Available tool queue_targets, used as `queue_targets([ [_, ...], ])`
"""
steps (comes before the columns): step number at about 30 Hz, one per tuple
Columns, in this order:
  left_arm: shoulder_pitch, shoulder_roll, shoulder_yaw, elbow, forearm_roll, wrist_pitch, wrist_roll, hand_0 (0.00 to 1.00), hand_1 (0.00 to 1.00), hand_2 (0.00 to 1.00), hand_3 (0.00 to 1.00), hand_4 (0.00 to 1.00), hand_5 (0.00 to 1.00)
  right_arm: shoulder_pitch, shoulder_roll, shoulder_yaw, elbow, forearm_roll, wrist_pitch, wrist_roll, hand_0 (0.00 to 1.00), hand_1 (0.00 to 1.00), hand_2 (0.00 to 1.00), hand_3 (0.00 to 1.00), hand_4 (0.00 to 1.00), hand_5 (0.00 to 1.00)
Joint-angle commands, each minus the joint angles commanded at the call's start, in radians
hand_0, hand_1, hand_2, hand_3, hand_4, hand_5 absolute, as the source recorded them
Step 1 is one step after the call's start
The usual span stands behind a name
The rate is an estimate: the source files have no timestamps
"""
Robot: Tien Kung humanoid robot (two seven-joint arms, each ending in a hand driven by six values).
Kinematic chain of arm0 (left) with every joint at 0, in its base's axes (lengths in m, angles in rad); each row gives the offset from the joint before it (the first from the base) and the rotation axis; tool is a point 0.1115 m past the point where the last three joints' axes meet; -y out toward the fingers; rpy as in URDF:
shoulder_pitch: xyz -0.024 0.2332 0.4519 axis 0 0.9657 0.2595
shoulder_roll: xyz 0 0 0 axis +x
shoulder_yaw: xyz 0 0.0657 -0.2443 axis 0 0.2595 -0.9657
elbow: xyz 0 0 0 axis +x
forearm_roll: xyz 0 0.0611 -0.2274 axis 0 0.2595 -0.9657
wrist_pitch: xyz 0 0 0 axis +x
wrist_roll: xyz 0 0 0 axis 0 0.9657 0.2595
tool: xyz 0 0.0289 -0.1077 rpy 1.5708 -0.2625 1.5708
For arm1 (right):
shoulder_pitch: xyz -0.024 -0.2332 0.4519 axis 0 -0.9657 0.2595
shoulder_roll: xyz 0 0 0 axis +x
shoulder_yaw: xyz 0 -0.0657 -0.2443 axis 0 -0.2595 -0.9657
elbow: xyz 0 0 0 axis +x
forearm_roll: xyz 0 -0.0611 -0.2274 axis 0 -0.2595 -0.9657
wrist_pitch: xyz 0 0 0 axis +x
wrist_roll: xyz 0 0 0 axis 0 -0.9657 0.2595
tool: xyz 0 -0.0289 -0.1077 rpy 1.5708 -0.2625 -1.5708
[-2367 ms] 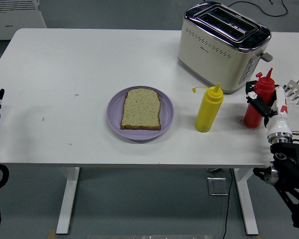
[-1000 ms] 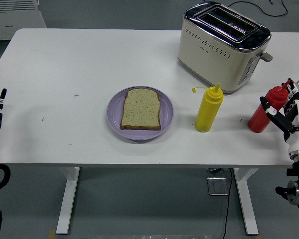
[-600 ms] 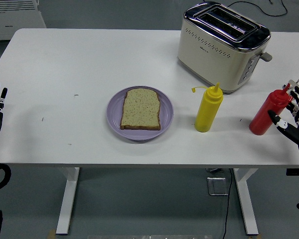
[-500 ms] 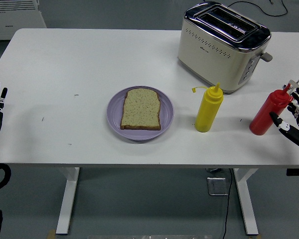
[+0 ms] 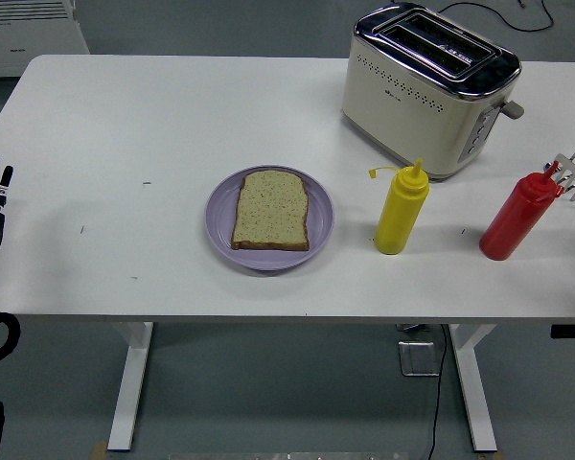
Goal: Pick up the cup,pour liquid into bread,place the cup on the desk
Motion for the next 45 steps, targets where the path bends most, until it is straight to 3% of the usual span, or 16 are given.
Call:
queue_targets([
  [2,-0.001,0.0,0.001,0.0,0.0,0.0,0.0,0.783,0.734,0.727,0.681,0.556,0.998,0.01,0.006,0.026,0.003,0.07,0.033,-0.015,0.919,0.862,0.945,0.986,0.883,0.308],
  [3,-0.001,0.0,0.001,0.0,0.0,0.0,0.0,0.782,0.735,0.727,0.681,0.556,0.998,0.013,0.007,0.035,0.004,0.112,0.047,-0.02,0.845,0.791,0.829,0.84,0.753,0.375],
  [8,-0.001,0.0,-0.002,0.0,0.0,0.0,0.0,0.782,0.735,0.727,0.681,0.556,0.998,0.045,0.029,0.106,-0.019,0.32,0.182,-0.096,0.845,0.791,0.829,0.84,0.753,0.375],
  [9,0.0,0.0,-0.003,0.0,0.0,0.0,0.0,0.782,0.735,0.729,0.681,0.556,0.998,0.054,0.034,0.12,-0.032,0.365,0.211,-0.114,0.819,0.758,0.783,0.787,0.7,0.459],
  [10,0.0,0.0,-0.003,0.0,0.0,0.0,0.0,0.782,0.735,0.729,0.681,0.556,0.998,0.062,0.039,0.129,-0.043,0.404,0.231,-0.128,0.819,0.758,0.783,0.787,0.7,0.459],
  [17,0.0,0.0,-0.004,0.001,0.0,0.0,-0.001,0.783,0.735,0.728,0.681,0.558,0.998,0.111,0.07,0.163,-0.08,0.685,0.272,-0.176,0.811,0.754,0.773,0.783,0.675,0.504],
  [31,0.001,0.0,-0.006,0.001,0.0,-0.001,-0.001,0.783,0.735,0.728,0.682,0.556,0.997,0.198,0.152,0.198,-0.148,0.626,0.283,-0.223,0.808,0.753,0.765,0.773,0.661,0.549],
  [45,0.002,0.0,-0.003,0.001,0.0,-0.001,-0.002,0.781,0.735,0.729,0.682,0.556,0.998,0.21,0.163,0.209,-0.171,0.6,0.298,-0.257,0.793,0.737,0.746,0.768,0.661,0.564],
])
